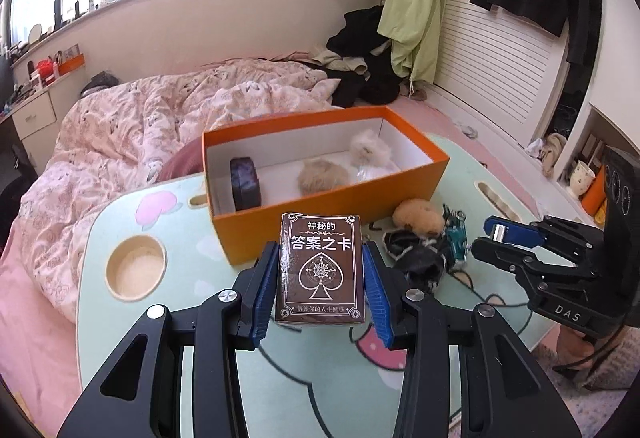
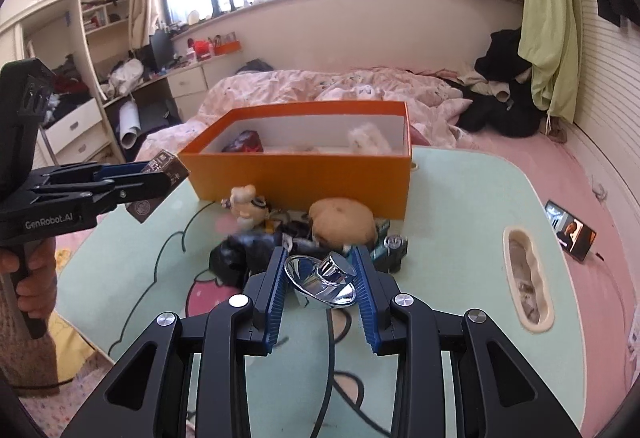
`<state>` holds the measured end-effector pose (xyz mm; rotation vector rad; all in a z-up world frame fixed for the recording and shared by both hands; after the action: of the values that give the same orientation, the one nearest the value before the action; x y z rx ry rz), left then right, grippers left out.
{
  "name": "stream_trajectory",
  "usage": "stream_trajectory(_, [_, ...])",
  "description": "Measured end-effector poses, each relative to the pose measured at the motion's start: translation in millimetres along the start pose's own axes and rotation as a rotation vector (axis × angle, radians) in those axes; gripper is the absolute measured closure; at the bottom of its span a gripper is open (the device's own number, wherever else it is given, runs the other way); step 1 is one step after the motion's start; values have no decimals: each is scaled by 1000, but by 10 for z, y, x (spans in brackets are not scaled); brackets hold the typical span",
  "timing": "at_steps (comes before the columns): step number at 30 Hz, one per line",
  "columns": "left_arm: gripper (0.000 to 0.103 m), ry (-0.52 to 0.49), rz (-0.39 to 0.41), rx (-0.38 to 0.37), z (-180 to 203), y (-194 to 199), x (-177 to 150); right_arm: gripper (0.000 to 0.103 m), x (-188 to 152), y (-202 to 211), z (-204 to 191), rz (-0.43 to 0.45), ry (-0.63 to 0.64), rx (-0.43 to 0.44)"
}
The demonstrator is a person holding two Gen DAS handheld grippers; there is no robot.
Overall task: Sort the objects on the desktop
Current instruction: 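Lower the card box and the knob into the orange box and open both grippers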
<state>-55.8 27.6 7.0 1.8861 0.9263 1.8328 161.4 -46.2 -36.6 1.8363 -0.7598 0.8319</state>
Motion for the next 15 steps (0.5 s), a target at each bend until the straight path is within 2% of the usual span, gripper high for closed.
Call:
stream_trajectory(5, [61,14,3,12,-38,-274,519,71,540,-311,130,-15,-33,8])
stream_trajectory(10, [61,36,-49,25,-100,-742,827,71,882,-776,299,-74,-44,-32])
stream_trajectory(12, [60,65,-79,20,-138,-924,863,63,920,-944,390,-106,-72,-40])
stream_trajectory(13, [58,82,-95,21,-157,-988,852,51,934,-999,437,-113,-91,-39])
stream_trajectory(15, [51,121,-128,13,-198,-1082,823,49,967,-1040,530,-103,-127,-36])
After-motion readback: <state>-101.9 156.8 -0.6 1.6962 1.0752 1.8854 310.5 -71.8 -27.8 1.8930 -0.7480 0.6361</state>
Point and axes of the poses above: each gripper's, at about its wrist camera, not at the fingertips, and y roughly against the way its jaws point, z to its right, x to its top, the point moved 10 cm from there along -y, roughly the way its jaws point, and after that the axes turned 8 degrees about x, right-handed, at the moved point
